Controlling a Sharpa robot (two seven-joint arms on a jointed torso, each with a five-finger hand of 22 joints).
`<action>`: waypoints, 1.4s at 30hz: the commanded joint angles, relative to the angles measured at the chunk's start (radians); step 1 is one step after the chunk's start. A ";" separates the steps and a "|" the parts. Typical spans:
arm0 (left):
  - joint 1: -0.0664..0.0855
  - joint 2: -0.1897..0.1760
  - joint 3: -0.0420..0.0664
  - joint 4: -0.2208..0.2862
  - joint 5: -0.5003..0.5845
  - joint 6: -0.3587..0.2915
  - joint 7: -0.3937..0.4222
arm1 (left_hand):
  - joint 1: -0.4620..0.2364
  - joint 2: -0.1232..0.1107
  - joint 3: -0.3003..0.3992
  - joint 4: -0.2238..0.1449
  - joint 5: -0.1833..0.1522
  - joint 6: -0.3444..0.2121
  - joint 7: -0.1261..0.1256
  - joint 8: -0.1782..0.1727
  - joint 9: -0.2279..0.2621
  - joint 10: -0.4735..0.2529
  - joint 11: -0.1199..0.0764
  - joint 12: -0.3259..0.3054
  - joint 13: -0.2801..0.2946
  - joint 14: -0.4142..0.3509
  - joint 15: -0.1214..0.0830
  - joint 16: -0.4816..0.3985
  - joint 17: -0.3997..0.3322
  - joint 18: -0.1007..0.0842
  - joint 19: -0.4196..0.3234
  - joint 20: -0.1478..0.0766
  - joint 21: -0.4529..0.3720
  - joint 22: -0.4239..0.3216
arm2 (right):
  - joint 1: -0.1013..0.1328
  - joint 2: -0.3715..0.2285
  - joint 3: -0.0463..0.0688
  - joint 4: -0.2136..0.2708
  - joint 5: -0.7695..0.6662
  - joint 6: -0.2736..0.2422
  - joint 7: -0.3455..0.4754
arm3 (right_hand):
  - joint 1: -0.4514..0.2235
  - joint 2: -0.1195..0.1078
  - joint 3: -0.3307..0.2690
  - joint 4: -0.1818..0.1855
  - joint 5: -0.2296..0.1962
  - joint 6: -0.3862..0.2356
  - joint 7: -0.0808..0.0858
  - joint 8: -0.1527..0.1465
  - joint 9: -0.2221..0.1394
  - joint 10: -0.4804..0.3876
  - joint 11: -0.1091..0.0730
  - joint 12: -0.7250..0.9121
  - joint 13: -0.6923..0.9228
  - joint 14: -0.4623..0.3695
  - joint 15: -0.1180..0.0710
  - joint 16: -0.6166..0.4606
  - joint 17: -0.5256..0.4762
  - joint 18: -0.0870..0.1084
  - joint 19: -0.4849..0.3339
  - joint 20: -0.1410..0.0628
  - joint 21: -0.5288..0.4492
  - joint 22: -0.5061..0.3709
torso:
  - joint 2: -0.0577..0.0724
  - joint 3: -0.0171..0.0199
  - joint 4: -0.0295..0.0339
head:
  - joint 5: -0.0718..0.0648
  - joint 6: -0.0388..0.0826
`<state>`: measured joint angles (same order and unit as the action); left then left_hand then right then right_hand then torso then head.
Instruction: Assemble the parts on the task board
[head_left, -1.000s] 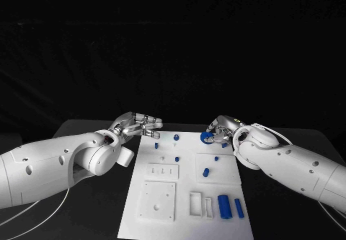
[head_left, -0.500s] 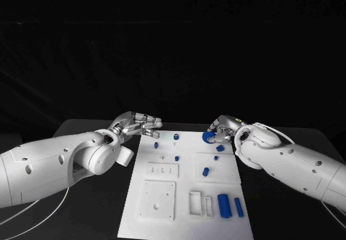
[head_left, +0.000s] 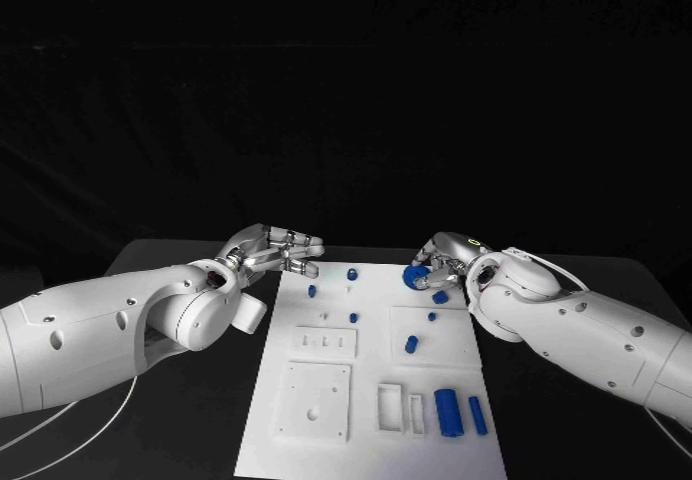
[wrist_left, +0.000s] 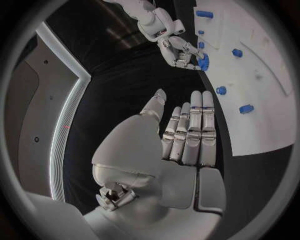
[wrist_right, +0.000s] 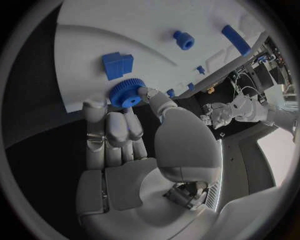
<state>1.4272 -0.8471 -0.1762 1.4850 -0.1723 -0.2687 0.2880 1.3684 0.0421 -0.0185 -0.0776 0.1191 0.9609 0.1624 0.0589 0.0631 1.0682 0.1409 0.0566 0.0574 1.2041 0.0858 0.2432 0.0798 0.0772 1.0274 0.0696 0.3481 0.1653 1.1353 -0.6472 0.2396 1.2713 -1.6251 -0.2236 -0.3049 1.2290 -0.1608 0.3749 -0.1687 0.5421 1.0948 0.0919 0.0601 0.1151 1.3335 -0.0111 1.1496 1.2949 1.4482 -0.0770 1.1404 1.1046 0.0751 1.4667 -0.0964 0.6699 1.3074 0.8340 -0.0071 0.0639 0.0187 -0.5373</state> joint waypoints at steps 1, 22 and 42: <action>0.002 0.001 0.000 0.001 -0.003 0.013 0.005 | 0.000 0.002 -0.001 -0.008 0.005 -0.004 0.000 0.003 0.001 -0.008 -0.001 0.004 0.002 -0.007 0.002 -0.005 -0.002 -0.002 -0.006 0.001 0.003 -0.001 | -0.006 -0.003 -0.003 0.024 -0.075 -0.027 -0.016 | -0.012 0.000 0.005 0.001 -0.017 0.012 -0.001 0.003 0.001 0.005 -0.005 0.007 0.002 0.003 -0.005 0.006 0.001 0.010 0.050 -0.007 0.010 0.077 | 0.000 -0.0001 0.0000 | 0.000 0.000; 0.002 0.001 0.001 0.003 -0.003 0.008 0.006 | 0.000 0.002 -0.001 -0.008 0.005 -0.004 0.000 0.003 0.001 -0.008 -0.001 0.004 0.002 -0.007 0.002 -0.005 -0.002 -0.002 -0.006 0.001 0.003 -0.001 | -0.004 0.028 -0.003 0.167 -0.181 -0.104 -0.050 | -0.003 -0.019 0.038 0.025 -0.050 0.023 -0.004 0.003 -0.002 0.010 -0.008 0.006 0.005 0.003 -0.007 0.005 0.002 0.008 0.050 -0.009 0.033 0.080 | 0.000 -0.0027 0.0012 | 0.007 0.011; 0.002 0.019 0.001 -0.007 -0.003 0.003 0.010 | -0.001 0.003 -0.001 -0.008 0.004 -0.004 0.000 0.003 0.001 -0.008 -0.001 0.004 0.002 -0.009 0.003 -0.006 -0.002 -0.002 -0.009 0.002 0.008 -0.005 | 0.003 0.195 -0.074 0.046 -0.203 -0.122 -0.013 | -0.001 -0.022 0.033 0.028 -0.049 0.011 -0.002 0.002 -0.006 0.008 -0.006 0.003 0.005 0.003 -0.006 0.001 -0.003 0.009 0.050 -0.009 0.031 0.079 | 0.005 -0.0034 0.0076 | 0.013 0.006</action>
<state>1.4272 -0.8312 -0.1757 1.4774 -0.1727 -0.2695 0.2882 1.3684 0.0422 -0.0213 -0.0805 0.1191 0.9609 0.1625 0.0589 0.0631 1.0682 0.1409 0.0566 0.0574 1.2003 0.0896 0.2432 0.0789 0.0771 1.0239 0.0732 0.3558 0.1614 1.1377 -0.4567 0.1666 1.3238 -1.8057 -0.3361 -0.3377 1.2291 -0.1715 0.4088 -0.1421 0.4956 1.1105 0.0897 0.0581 0.1103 1.3404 -0.0179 1.1532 1.2988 1.4512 -0.0800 1.1403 1.1032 0.0751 1.4667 -0.0964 0.6979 1.3073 0.8379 -0.0098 0.0699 0.0312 -0.5298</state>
